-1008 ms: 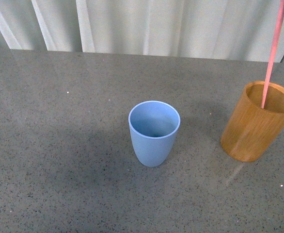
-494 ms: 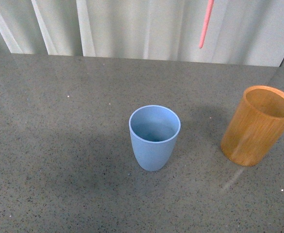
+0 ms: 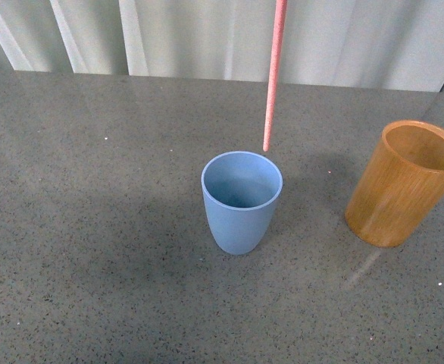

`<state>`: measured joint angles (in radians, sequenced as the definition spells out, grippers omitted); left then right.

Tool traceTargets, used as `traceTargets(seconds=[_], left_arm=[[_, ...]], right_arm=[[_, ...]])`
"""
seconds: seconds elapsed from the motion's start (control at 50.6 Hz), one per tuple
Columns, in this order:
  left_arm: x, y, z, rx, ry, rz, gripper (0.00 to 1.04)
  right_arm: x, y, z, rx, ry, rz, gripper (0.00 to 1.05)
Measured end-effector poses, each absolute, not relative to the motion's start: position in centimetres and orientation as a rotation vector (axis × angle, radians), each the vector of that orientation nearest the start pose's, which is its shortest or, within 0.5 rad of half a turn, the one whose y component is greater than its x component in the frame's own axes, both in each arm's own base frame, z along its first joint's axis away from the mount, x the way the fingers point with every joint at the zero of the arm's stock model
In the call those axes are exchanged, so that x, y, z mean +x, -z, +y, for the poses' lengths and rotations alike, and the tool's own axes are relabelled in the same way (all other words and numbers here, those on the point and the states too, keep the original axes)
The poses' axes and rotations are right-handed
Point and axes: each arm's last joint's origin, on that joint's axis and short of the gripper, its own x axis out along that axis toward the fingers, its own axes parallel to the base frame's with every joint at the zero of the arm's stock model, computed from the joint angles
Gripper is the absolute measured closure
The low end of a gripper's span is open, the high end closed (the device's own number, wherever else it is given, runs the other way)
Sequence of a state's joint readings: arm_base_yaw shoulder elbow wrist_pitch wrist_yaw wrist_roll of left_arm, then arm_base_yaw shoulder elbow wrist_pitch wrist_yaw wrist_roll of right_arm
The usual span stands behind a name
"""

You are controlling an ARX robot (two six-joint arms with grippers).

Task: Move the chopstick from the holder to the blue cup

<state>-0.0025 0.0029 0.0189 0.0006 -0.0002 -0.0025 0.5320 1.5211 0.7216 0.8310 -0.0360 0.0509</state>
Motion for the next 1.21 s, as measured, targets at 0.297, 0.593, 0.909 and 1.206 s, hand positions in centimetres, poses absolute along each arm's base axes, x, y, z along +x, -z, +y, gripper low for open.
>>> traceTargets(seconds=[0.297, 0.593, 0.909, 1.206], left_arm=[[9.7, -17.0, 0.0, -0.003, 0.002, -0.017, 0.07], [9.7, -17.0, 0.0, -0.003, 0.002, -0.017, 0.07], [9.7, -17.0, 0.0, -0.003, 0.002, -0.017, 0.07], [9.7, -17.0, 0.0, -0.003, 0.002, -0.017, 0.07]], right_arm=[[28.0, -21.1, 18.0, 0.053, -0.616, 0.039, 1.02], [28.4, -17.6, 19.4, 0.030, -0.595, 0.111, 1.02], [28.3, -16.2, 18.8, 0.016, -0.521, 0.159, 0.75], [27.8, -19.7, 17.2, 0.064, -0.479, 0.112, 0.24]])
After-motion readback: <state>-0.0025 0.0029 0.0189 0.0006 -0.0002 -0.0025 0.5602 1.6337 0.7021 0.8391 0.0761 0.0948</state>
